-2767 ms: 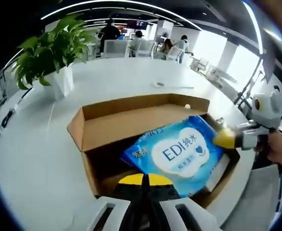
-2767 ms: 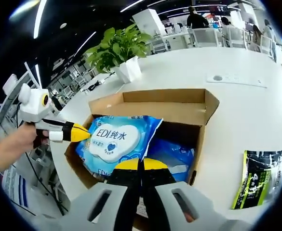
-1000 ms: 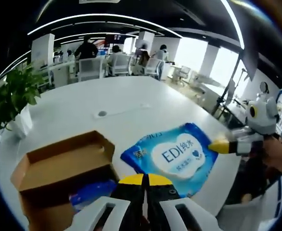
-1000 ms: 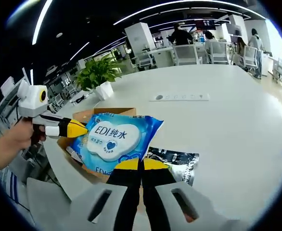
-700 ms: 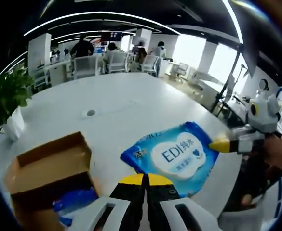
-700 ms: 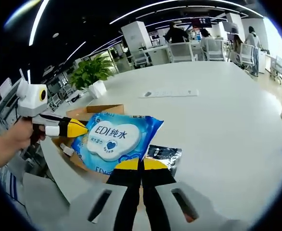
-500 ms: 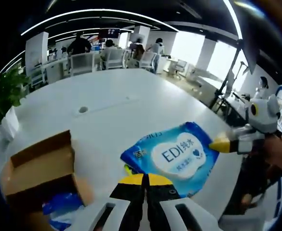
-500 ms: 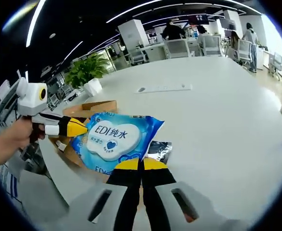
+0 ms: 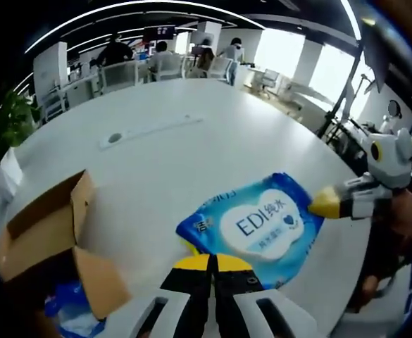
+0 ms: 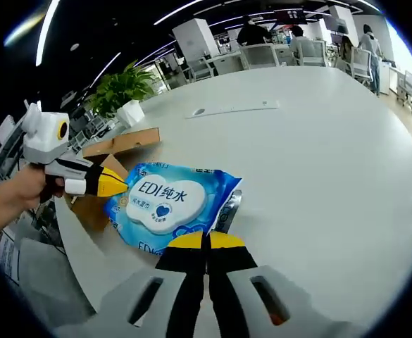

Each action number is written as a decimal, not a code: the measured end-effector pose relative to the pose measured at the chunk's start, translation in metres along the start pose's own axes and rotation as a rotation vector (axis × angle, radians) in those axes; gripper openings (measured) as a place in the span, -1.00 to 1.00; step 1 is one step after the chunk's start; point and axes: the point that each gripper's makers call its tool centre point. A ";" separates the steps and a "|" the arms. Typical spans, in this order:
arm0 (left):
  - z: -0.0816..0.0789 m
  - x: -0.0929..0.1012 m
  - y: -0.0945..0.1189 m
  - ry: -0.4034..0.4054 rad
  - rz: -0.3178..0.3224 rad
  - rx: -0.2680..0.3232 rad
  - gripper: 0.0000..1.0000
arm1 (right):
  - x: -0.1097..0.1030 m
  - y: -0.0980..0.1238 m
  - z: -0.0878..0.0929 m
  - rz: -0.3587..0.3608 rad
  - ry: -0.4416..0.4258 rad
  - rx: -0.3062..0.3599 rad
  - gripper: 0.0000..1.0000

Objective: Operate the shoe box by opening the lid, removing the specified soft item, and placing it in the target area until the item is outside and the box remains undamaged.

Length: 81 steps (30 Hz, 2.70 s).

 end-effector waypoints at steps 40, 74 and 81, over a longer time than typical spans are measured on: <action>0.011 -0.007 -0.018 -0.129 0.004 -0.025 -0.62 | 0.014 -0.010 -0.002 0.009 0.003 0.004 -0.71; 0.011 -0.005 0.087 -0.125 0.066 0.108 -0.10 | -0.071 0.039 -0.033 -0.040 0.168 0.065 -0.11; 0.011 -0.030 0.104 -0.140 0.064 0.117 -0.10 | -0.094 0.032 -0.038 -0.041 0.171 0.070 -0.12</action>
Point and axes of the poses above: the point that each gripper's makers call its tool centre point, and the gripper's own axes: y roughly backward along the fingers, x roughly to its right, z roughly out of its underside
